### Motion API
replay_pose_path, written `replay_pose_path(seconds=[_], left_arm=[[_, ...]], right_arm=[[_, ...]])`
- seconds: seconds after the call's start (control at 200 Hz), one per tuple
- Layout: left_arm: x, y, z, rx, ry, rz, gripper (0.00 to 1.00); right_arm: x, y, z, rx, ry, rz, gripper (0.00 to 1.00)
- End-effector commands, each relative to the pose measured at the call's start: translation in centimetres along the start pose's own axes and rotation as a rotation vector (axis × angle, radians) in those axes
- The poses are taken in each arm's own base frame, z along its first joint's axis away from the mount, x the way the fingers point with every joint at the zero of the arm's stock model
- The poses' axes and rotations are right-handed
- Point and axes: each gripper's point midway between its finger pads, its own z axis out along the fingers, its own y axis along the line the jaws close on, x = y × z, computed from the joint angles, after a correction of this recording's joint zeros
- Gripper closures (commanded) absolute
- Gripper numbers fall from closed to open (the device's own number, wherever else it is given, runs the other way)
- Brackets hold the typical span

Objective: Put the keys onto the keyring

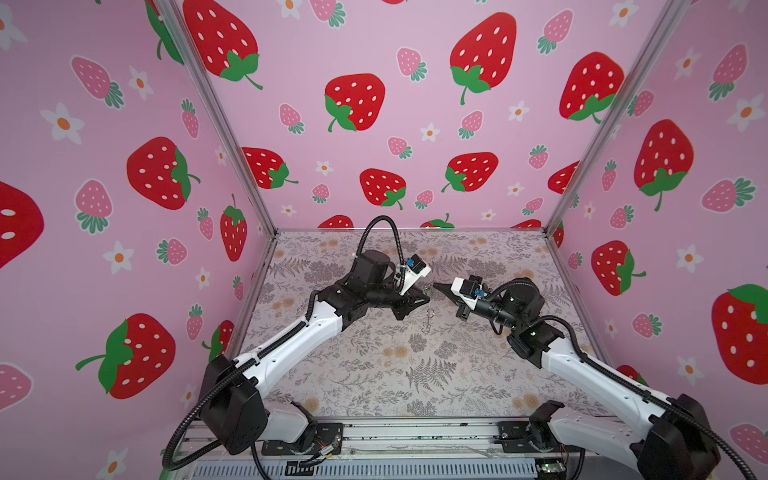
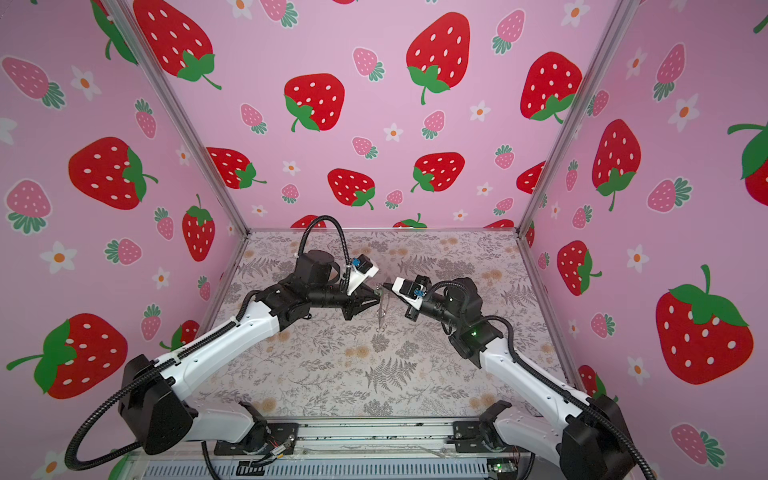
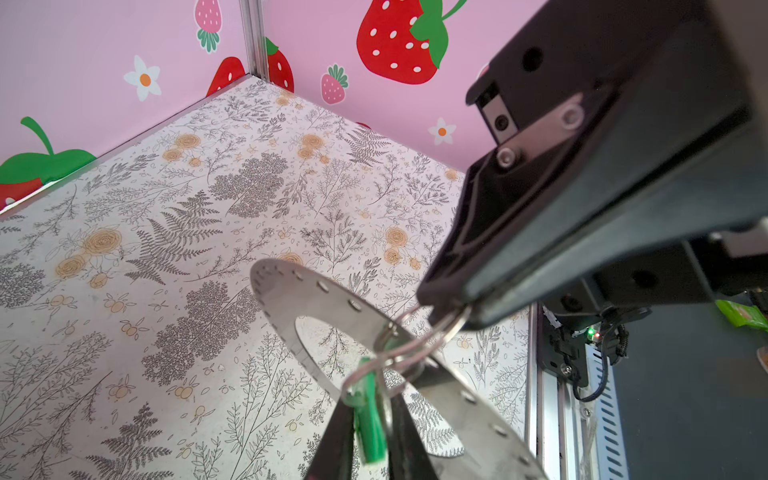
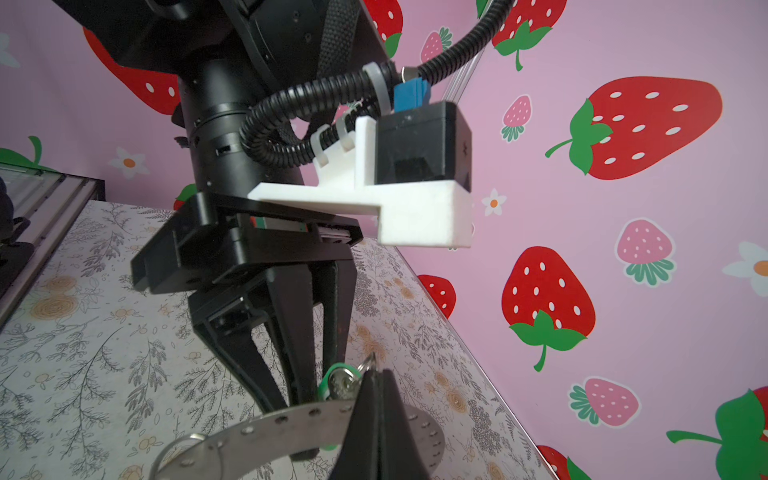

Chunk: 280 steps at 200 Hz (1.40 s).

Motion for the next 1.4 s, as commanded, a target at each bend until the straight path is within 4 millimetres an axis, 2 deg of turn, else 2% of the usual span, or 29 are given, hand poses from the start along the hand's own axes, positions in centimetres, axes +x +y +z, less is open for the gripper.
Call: replay_pose_path(seconds=[0.0, 0.15, 0.315, 0.5, 0.7, 0.81, 0.825, 0.85, 1.041, 1.266, 1.396], left_arm=[[-1.7, 0.2, -0.5, -0.025, -0.023, 0.032, 0.82], [-2.4, 0.4, -0.8, -0.045, -0.051, 0.030, 0.81], [-2.9, 0.4, -0.8, -0.043, -0.065, 0.026, 0.75], [-3.0, 0.3, -1.2, -0.053, -0.073, 0.038, 0.74], [-3.0, -0.2, -1.2, -0.033, -0.076, 0.048, 0.83], [-2.6, -0.2, -1.0, -0.029, -0.069, 0.055, 0.93], [-2.5, -0.2, -1.0, -0.027, -0.067, 0.056, 0.98], [-2.6, -0.3, -1.0, -0.024, -0.067, 0.062, 1.00], [-2.4, -1.4, -1.0, 0.044, -0.054, 0.095, 1.00], [-1.0, -2.6, -1.0, 0.135, 0.044, 0.126, 1.00], [-0.9, -3.2, -1.3, 0.180, 0.068, 0.144, 1.00]], right_arm=[[-0.6, -0.4, -0.2, 0.019, -0.027, -0.007, 1.00], [-0.5, -0.2, -0.1, 0.012, -0.029, -0.005, 1.00], [-0.4, 0.0, -0.1, 0.000, -0.028, 0.001, 1.00], [-0.3, 0.0, 0.0, -0.001, -0.027, 0.002, 1.00], [-0.3, -0.1, 0.0, 0.003, -0.028, 0.008, 1.00], [-0.2, -0.3, 0.1, 0.010, -0.025, 0.024, 1.00], [-0.1, -0.3, 0.1, 0.010, -0.025, 0.027, 1.00], [-0.3, -0.3, 0.1, 0.011, -0.030, 0.027, 1.00], [-0.3, -0.1, 0.1, 0.003, -0.042, 0.024, 1.00], [-0.3, 0.2, -0.3, -0.010, -0.049, 0.018, 1.00], [-0.3, 0.5, -0.6, -0.017, -0.067, 0.019, 1.00]])
